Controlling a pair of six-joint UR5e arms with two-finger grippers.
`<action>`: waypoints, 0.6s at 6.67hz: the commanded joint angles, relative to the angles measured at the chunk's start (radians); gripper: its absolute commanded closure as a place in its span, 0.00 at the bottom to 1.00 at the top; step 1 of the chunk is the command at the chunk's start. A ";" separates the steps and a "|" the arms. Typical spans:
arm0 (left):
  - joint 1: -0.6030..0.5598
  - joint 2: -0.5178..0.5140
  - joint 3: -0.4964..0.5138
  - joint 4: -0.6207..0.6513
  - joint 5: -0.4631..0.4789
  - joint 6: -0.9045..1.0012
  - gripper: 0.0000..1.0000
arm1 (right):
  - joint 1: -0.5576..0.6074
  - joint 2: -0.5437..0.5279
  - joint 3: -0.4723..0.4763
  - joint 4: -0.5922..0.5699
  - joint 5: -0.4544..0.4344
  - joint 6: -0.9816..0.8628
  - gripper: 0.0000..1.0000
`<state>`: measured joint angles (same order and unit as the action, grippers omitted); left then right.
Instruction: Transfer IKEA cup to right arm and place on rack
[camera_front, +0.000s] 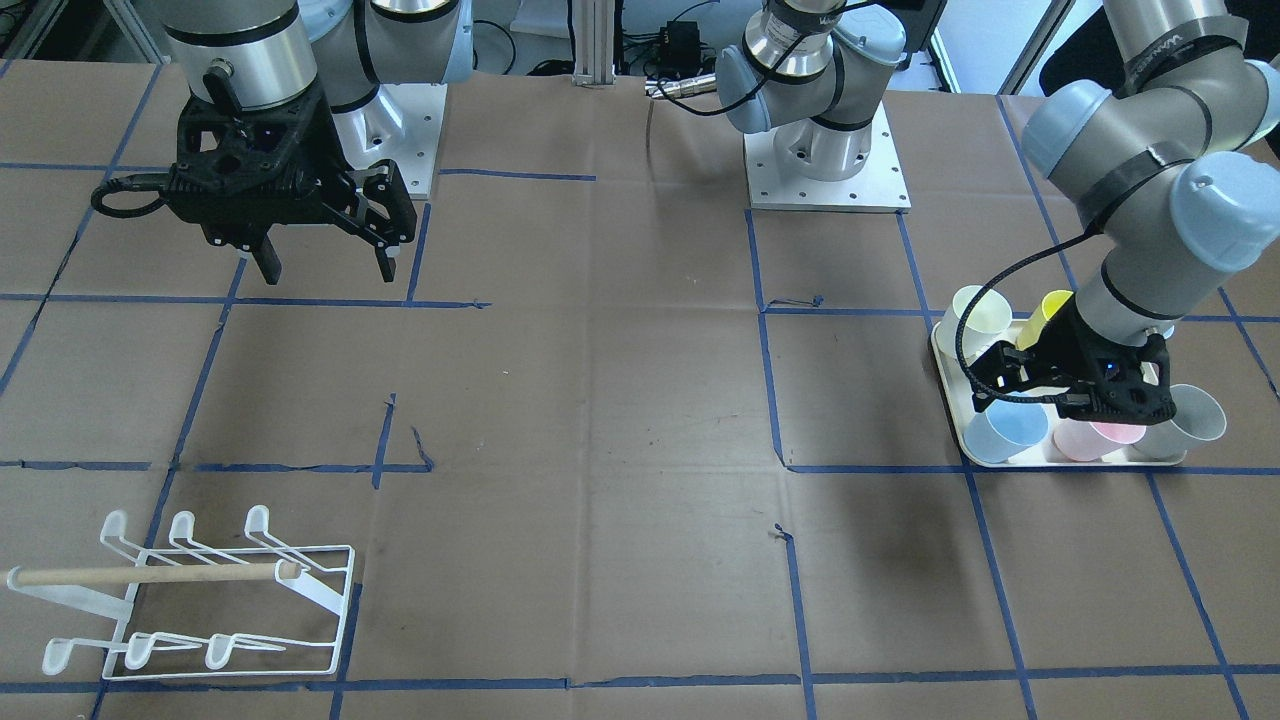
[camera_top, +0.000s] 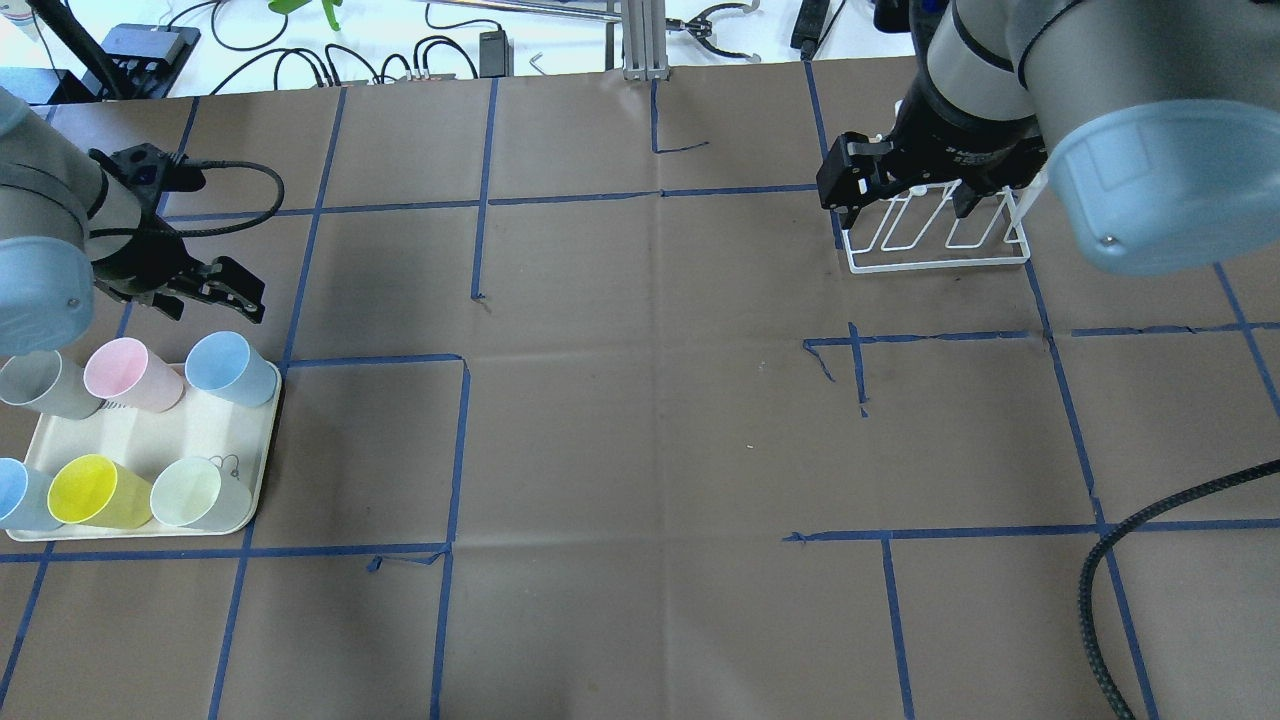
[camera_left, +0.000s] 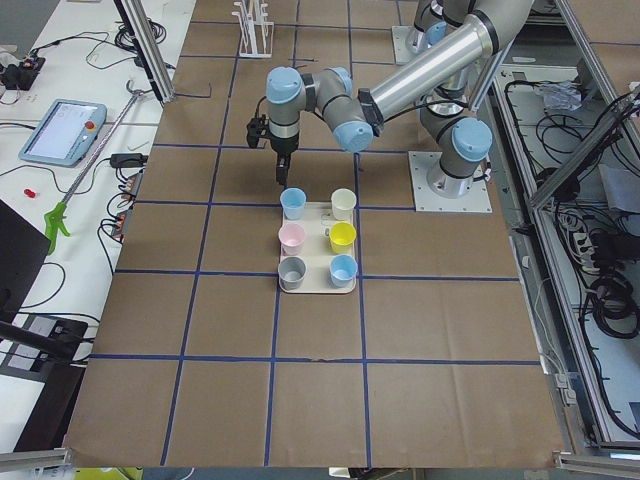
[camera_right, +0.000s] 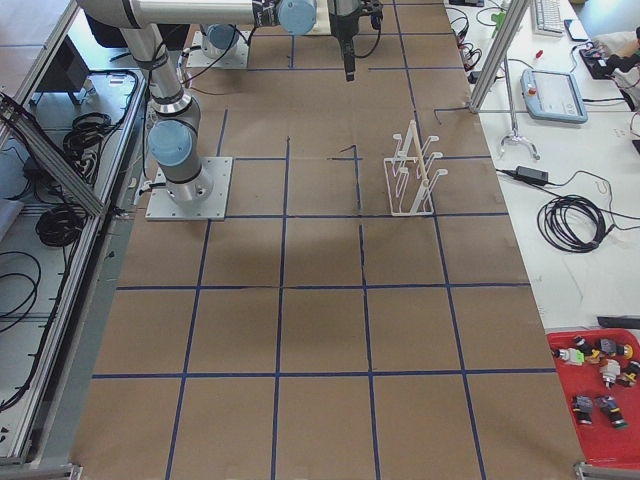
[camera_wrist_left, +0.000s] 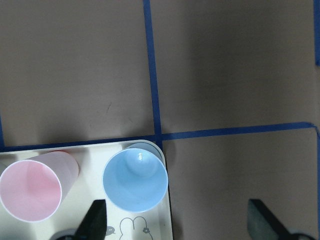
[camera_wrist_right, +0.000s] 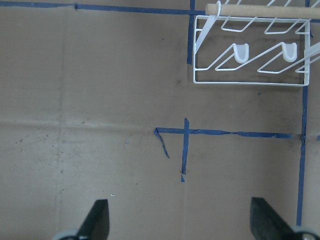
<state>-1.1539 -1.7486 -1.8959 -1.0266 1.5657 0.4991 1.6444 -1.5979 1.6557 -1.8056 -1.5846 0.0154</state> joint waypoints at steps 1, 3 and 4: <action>0.002 -0.023 -0.041 0.028 0.002 0.003 0.00 | 0.000 0.000 0.001 -0.020 0.000 0.000 0.00; 0.029 -0.073 -0.054 0.040 0.002 -0.001 0.00 | 0.002 0.006 0.003 -0.029 0.008 0.000 0.00; 0.046 -0.090 -0.060 0.055 0.004 -0.004 0.00 | 0.002 0.022 0.010 -0.113 0.029 -0.002 0.00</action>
<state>-1.1277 -1.8141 -1.9489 -0.9864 1.5681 0.4981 1.6454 -1.5898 1.6598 -1.8519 -1.5742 0.0150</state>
